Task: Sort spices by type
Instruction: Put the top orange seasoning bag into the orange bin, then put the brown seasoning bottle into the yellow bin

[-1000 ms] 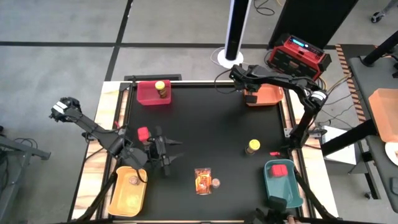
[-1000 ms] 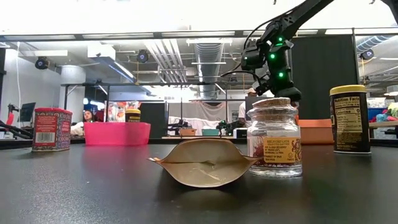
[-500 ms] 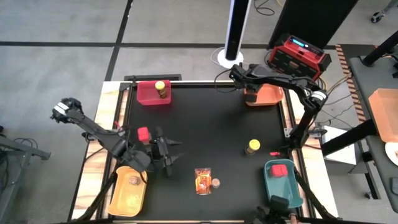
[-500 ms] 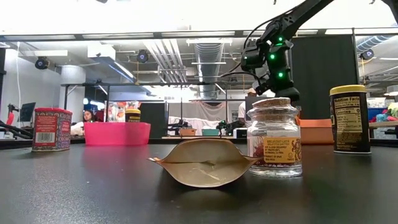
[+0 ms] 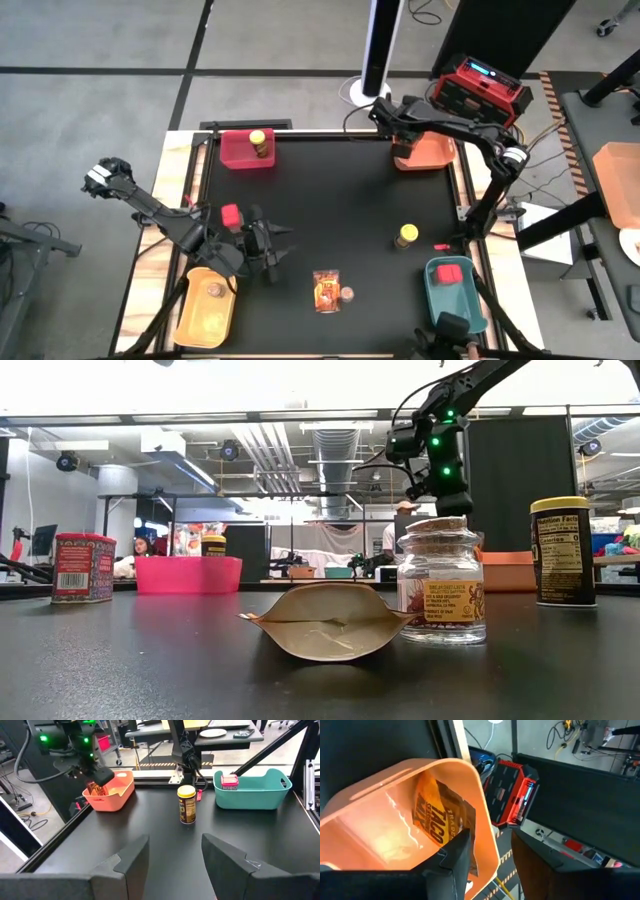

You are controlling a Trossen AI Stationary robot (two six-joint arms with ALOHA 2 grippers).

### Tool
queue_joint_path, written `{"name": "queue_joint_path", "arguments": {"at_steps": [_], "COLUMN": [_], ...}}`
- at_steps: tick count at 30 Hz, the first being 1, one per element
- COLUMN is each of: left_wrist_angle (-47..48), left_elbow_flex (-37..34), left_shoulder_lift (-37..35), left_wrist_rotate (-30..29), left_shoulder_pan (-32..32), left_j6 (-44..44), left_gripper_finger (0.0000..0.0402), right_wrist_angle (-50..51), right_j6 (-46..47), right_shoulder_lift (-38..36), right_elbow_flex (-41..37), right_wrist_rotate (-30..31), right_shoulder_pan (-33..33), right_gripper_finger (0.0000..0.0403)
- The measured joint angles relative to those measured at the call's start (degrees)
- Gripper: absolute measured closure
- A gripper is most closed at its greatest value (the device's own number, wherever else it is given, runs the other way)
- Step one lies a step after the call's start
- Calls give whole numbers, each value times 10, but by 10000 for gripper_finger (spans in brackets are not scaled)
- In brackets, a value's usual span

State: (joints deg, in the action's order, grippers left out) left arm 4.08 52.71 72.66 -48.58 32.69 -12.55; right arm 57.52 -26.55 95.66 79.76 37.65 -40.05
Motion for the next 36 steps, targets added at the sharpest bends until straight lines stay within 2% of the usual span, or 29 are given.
{"name": "queue_joint_path", "arguments": {"at_steps": [21,26,36], "left_wrist_angle": [6,7,16], "left_elbow_flex": [0,0,0], "left_shoulder_lift": [0,0,0], "left_wrist_rotate": [0,0,0], "left_shoulder_pan": [0,0,0], "left_j6": [-2,-2,-9], "left_gripper_finger": [236,236,236], "right_wrist_angle": [2,12,31], "right_j6": [29,63,124], "right_shoulder_lift": [0,0,0], "right_elbow_flex": [24,24,24], "right_wrist_rotate": [-2,-6,-107], "right_shoulder_pan": [0,0,3], "right_gripper_finger": [319,328,351]}}
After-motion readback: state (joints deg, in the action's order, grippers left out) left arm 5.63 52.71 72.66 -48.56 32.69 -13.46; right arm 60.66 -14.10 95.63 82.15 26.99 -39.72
